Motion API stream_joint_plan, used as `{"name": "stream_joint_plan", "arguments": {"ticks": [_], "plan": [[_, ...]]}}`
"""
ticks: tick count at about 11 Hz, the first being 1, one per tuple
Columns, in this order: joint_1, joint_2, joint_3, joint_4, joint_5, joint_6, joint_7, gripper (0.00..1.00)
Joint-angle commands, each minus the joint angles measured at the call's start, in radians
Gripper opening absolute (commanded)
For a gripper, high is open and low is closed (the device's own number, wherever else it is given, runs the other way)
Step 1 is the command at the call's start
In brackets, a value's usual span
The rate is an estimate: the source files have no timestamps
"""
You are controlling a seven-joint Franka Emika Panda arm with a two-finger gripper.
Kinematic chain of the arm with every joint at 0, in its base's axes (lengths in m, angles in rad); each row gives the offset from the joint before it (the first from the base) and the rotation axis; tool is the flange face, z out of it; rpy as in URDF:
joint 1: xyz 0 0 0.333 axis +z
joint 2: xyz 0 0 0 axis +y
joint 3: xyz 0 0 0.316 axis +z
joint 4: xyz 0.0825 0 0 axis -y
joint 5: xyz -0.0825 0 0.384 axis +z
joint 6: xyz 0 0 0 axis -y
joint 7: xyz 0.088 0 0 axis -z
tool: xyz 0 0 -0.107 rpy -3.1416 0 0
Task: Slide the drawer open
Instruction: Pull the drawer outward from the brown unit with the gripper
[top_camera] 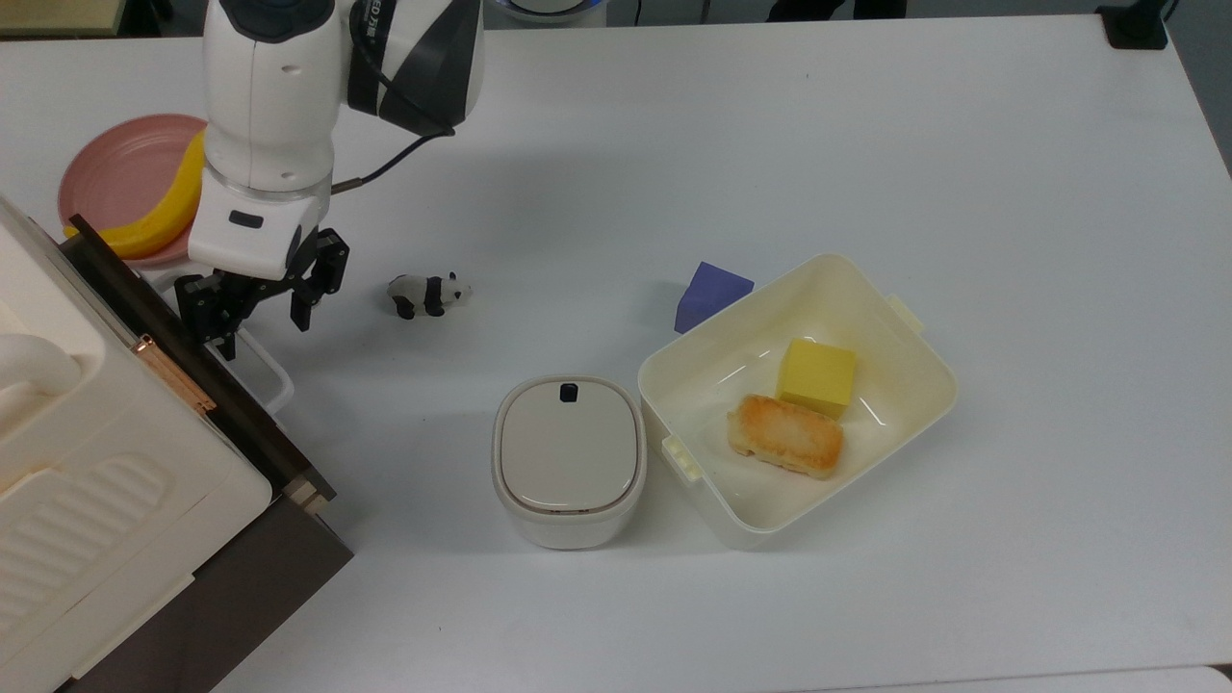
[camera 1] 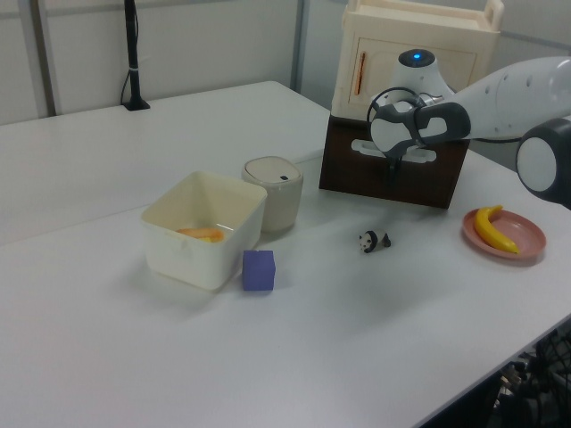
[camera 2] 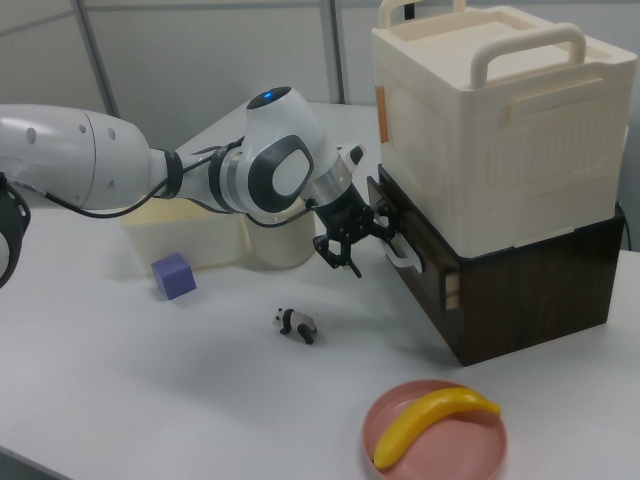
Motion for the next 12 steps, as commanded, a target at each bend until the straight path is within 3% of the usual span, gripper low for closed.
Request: {"name": "stream_joint_plan", "arguments": {"ticks": [1,7,9,12], "plan": [[0.051,-0.066,-0.007,-0.029,0.002,-0.141,-0.012,0.73],[0.078,-0.151,0.105,-0.030,0.002,-0.423,-0.007,0.73],[0.078,-0.157,0.132,-0.030,0.002,-0.442,0.005,0.73],[0.070,-0.162,0.135,-0.009,-0.001,-0.427,0.040,0.73]]}}
